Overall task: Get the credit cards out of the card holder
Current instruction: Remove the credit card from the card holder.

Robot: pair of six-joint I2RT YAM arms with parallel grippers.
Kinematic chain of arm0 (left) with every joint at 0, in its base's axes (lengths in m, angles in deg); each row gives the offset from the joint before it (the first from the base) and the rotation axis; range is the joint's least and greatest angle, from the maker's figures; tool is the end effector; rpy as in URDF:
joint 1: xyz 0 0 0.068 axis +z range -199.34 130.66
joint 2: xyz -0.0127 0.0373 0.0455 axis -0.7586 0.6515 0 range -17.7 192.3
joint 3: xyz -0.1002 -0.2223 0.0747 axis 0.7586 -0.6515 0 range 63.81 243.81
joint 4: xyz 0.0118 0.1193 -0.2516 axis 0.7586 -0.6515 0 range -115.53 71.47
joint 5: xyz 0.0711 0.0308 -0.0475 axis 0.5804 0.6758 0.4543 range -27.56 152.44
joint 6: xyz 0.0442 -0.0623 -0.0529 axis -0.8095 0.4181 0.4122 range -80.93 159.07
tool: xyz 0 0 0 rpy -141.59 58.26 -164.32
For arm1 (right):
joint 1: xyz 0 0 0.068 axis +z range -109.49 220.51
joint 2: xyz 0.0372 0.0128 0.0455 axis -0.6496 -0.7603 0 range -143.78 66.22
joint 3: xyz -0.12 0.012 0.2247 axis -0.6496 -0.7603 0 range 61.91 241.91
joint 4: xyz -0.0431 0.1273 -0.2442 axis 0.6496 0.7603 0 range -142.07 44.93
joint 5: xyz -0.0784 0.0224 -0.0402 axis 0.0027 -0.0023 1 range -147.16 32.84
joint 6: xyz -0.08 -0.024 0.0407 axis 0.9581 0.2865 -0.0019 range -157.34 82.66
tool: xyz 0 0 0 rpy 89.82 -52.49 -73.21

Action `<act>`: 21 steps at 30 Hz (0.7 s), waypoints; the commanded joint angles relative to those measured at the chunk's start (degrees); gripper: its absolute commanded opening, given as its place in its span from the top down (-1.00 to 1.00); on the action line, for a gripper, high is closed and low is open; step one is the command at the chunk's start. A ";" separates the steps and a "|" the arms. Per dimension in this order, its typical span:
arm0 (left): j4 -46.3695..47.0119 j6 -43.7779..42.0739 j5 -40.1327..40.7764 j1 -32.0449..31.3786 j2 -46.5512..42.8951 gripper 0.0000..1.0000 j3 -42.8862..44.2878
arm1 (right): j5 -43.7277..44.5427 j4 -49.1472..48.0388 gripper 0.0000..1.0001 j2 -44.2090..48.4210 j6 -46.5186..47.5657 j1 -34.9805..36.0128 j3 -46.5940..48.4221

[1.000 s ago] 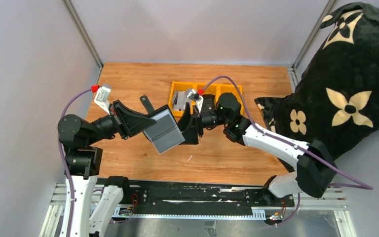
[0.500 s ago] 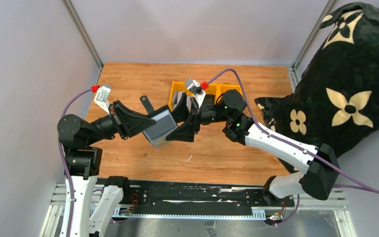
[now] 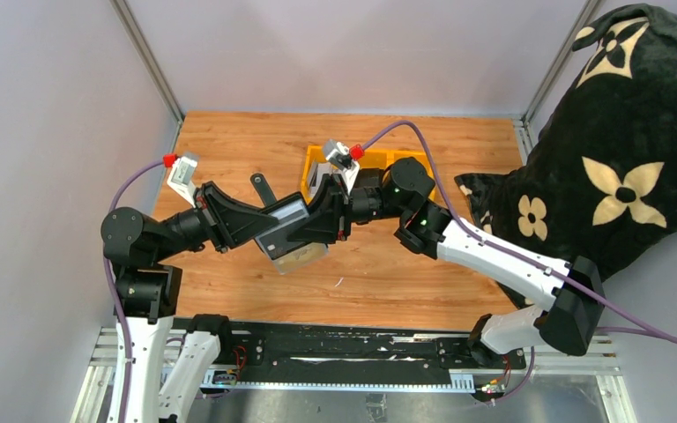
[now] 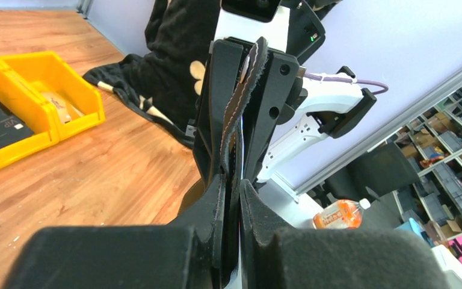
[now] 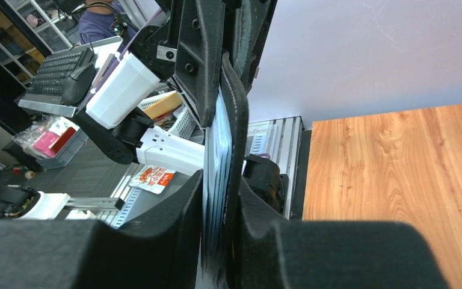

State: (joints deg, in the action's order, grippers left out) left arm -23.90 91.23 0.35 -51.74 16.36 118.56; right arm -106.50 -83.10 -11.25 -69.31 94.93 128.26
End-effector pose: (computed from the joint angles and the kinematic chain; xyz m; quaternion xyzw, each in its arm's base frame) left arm 0.1477 -0.0801 0.4301 0.1533 0.6440 -0.5902 0.4621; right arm 0.1564 0.3276 0.4049 -0.4368 0.4453 0.6840 0.3783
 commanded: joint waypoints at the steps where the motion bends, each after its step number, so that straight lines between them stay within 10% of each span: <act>1: -1.64 -1.33 1.41 0.02 -0.81 0.58 0.78 | -0.21 2.94 0.56 -0.52 -0.33 0.87 3.77; 3: -3.51 -3.13 1.91 0.02 -0.55 0.09 1.10 | -0.36 3.96 0.70 -0.28 -0.51 0.87 4.32; 7: -6.74 -5.74 1.96 0.02 0.25 -0.21 2.59 | 0.06 10.80 0.92 0.04 1.37 0.91 6.21; 15: -14.25 -14.33 -3.56 0.02 -2.43 -0.16 -2.03 | -1.49 21.87 1.00 -1.91 3.76 0.87 13.36; 21: -16.51 -16.98 -3.74 0.02 -2.73 0.30 -2.26 | -4.71 29.58 1.00 -6.22 4.07 0.96 20.04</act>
State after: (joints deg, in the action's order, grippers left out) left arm -37.65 77.44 -1.99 -51.74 14.22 116.72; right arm -107.75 -58.51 -15.25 -65.83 94.93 143.53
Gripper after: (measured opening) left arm 0.437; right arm 0.124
